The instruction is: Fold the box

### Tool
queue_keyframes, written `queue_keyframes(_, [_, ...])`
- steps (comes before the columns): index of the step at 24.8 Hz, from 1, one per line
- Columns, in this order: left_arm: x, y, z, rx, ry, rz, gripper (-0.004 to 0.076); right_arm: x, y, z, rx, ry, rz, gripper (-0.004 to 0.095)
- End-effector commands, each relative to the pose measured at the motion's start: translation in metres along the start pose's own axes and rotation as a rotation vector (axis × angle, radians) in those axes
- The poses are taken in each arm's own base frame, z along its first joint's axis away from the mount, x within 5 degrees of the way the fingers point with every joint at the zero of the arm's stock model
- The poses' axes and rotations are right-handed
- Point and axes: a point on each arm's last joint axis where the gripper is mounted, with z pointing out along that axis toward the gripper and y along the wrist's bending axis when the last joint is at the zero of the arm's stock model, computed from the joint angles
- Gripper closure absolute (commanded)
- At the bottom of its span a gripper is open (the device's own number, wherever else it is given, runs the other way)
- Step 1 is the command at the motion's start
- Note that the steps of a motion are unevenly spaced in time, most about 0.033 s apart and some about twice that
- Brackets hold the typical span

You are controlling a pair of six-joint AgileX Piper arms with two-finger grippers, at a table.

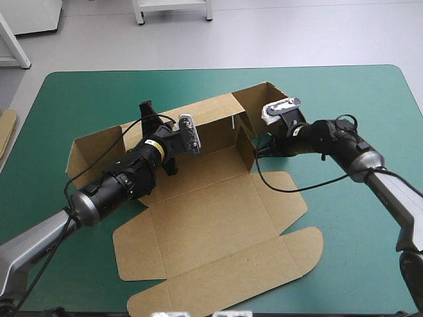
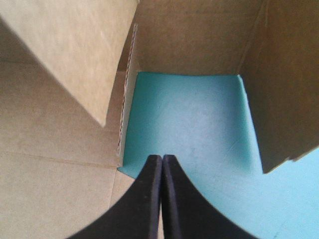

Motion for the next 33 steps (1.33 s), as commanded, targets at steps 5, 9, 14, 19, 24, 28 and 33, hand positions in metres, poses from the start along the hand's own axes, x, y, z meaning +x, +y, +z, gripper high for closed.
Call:
queue_keyframes(5, [-0.003, 0.004, -0.008, 0.005, -0.022, -0.098, 0.0732, -0.065, -0.007, -0.048, 0.016, -0.109, 0.026, 0.0921])
queue_keyframes(9, [-0.003, 0.004, -0.008, 0.005, -0.022, -0.098, 0.0732, -0.090, -0.022, -0.059, -0.018, -0.148, 0.088, 0.0921])
queue_keyframes(14, [-0.003, 0.004, -0.008, 0.005, -0.022, -0.098, 0.0732, -0.108, -0.035, -0.059, -0.085, -0.158, 0.124, 0.0921])
queue_keyframes(19, [-0.003, 0.004, -0.008, 0.005, -0.018, -0.098, 0.0732, -0.125, -0.037, -0.055, -0.111, -0.170, 0.119, 0.0921])
queue_keyframes(24, [-0.003, 0.004, -0.008, 0.005, -0.018, -0.098, 0.0732, -0.149, -0.039, -0.053, -0.130, -0.232, 0.127, 0.0921])
queue_keyframes(28, [-0.003, 0.004, -0.008, 0.005, -0.018, -0.098, 0.0732, -0.163, -0.043, -0.045, -0.145, -0.279, 0.146, 0.0921])
queue_keyframes(33, [-0.002, 0.004, -0.008, 0.005, -0.011, -0.097, 0.0733, -0.164, -0.049, -0.016, -0.172, -0.280, 0.177, 0.0921])
